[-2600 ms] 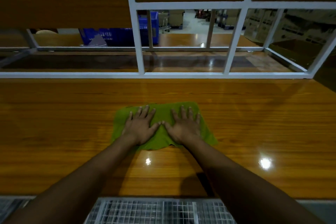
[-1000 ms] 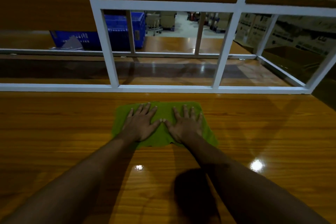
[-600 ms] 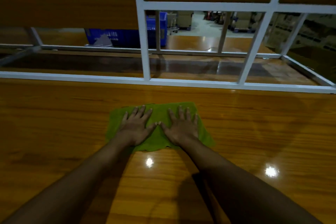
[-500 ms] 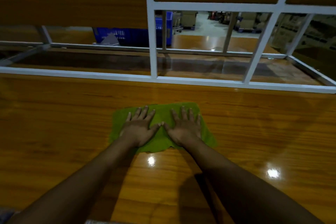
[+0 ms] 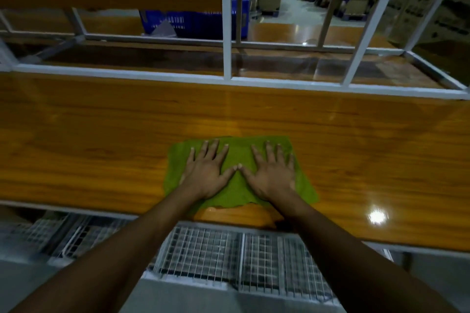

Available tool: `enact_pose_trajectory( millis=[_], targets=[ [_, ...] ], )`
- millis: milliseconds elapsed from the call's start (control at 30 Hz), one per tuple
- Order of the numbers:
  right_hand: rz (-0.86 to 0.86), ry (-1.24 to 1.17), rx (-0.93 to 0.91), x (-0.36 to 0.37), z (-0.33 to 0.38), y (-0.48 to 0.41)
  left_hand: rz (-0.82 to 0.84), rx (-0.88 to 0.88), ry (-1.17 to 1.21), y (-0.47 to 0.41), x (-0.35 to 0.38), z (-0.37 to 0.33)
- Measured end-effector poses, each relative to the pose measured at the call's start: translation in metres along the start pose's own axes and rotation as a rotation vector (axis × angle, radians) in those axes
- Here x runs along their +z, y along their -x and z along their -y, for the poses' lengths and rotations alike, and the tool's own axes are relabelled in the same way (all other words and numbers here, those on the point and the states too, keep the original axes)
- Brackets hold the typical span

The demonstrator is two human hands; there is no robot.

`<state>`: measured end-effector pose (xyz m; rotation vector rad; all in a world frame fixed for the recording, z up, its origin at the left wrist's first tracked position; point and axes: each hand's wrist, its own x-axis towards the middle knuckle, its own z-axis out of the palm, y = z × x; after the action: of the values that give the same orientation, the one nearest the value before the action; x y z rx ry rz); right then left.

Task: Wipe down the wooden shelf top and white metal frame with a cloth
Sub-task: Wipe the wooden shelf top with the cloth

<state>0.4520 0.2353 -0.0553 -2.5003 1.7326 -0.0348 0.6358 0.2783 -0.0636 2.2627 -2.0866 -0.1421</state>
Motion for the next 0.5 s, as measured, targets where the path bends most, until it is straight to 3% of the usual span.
enact_pose_trajectory(
  millis=[333, 500],
  targets=[
    [-0.046, -0.055, 0.051, 0.004, -0.005, 0.089, -0.032, 0.055, -0.045, 0.065, 0.004, -0.029],
    [-0.035, -0.075, 0.060, 0.004, -0.006, 0.090, -0.030, 0.061, -0.080, 0.063, 0.006, -0.033]
  ],
)
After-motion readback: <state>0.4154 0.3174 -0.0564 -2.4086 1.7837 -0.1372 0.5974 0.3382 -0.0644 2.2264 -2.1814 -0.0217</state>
